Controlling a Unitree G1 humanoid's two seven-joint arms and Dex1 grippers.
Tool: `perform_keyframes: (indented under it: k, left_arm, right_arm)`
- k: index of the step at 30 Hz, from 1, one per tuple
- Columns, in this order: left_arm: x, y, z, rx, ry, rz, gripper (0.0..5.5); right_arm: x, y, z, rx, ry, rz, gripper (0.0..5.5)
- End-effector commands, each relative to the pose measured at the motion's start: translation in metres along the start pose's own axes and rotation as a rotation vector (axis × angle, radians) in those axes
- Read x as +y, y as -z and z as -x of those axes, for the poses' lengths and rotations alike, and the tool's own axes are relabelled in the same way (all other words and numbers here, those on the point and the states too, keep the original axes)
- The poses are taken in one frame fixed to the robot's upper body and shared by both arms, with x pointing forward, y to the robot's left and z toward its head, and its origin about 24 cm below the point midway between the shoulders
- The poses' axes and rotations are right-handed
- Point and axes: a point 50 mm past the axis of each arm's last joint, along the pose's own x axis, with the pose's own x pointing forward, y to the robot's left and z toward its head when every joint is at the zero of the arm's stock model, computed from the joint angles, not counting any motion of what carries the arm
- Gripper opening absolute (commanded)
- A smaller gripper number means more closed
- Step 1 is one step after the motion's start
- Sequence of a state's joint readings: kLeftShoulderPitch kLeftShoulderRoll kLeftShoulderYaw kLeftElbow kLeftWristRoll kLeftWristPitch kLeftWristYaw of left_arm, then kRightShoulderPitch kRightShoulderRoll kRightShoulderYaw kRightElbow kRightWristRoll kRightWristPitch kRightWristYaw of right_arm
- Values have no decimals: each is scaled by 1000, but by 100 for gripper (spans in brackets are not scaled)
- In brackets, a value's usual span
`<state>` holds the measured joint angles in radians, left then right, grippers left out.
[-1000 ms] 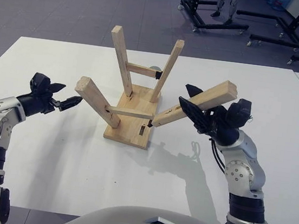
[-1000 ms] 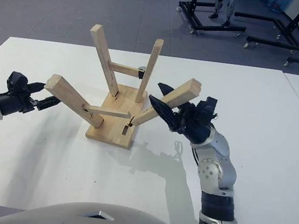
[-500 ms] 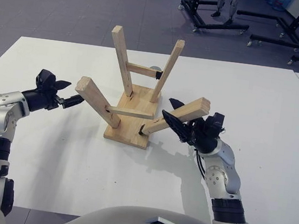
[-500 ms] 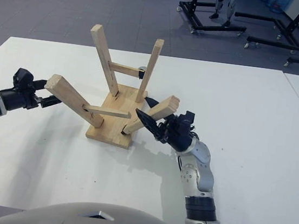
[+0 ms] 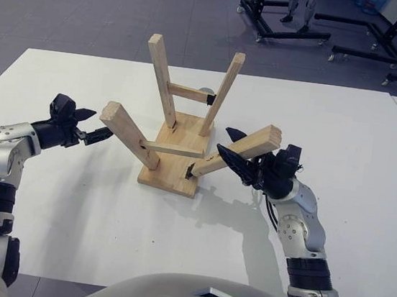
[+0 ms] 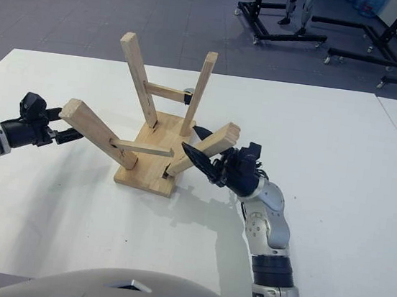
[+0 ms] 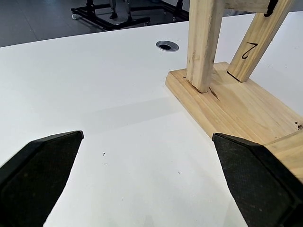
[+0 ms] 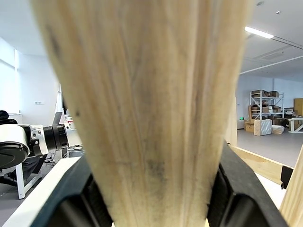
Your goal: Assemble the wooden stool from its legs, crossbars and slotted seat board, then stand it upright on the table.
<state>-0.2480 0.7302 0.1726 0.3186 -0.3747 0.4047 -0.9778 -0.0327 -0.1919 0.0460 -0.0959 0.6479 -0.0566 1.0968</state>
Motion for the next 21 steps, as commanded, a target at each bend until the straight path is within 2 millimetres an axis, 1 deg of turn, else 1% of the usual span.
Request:
perform_keyframes:
  k: [1, 7, 13, 18, 21]
  left_arm:
    - [-2, 0, -1, -6, 4, -14, 501]
    - [-4, 2, -2, -5, 10, -10, 501]
    - [-5, 3, -1, -2, 11, -11, 501]
    - [-7, 5, -2, -3, 13, -7, 501]
    - [-8, 5, -4, -2, 17, -6, 501]
  right_arm:
    - [-2, -7, -5, -4, -36, 14, 207]
    - [0, -1, -7, -7, -36, -1, 207]
    - [-3, 3, -7, 6, -46, -3, 207]
    - [-7, -3, -8, 7, -54, 15, 207]
    - [-7, -3, -5, 28, -58, 28, 207]
